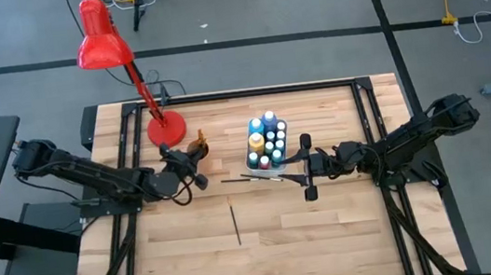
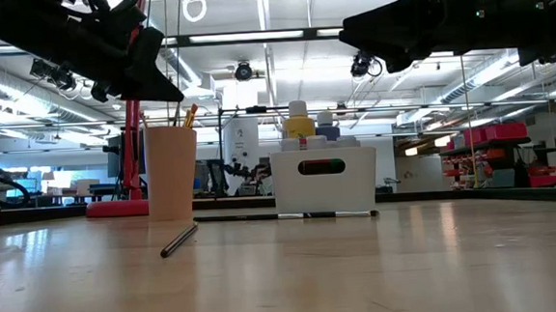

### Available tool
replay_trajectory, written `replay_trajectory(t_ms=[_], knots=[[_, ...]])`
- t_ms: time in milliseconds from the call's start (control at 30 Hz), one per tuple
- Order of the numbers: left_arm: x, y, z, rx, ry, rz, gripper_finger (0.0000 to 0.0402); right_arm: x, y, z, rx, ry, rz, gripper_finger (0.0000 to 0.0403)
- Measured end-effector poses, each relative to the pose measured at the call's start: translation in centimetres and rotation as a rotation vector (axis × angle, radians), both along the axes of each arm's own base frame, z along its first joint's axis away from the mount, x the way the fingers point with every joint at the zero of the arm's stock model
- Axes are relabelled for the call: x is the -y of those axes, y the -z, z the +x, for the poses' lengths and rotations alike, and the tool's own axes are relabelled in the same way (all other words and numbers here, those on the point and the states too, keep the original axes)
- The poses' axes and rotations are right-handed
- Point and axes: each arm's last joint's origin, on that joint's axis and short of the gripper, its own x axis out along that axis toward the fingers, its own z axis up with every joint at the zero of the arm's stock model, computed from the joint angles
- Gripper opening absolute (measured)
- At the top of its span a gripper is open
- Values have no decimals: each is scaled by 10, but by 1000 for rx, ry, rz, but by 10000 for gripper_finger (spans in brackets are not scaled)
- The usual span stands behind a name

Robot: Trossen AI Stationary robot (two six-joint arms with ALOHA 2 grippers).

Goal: Pick & Place Paint Supplies
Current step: Put the yellow paint brush into the orange cup, then put the white paint brush into the orange cup

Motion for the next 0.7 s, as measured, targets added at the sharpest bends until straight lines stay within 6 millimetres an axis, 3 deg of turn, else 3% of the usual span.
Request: replay_trajectory(t_ms=[267,433,700], knots=[[0,0,0,-22,25,11,70,0,2,0,-15,-11,52,165],[1,-4,2,-33,40,56,98,-4,11,0,-111,-127,105,165],[8,-35,12,-23,88,150,109,-4,32,-4,-330,-60,318,165]])
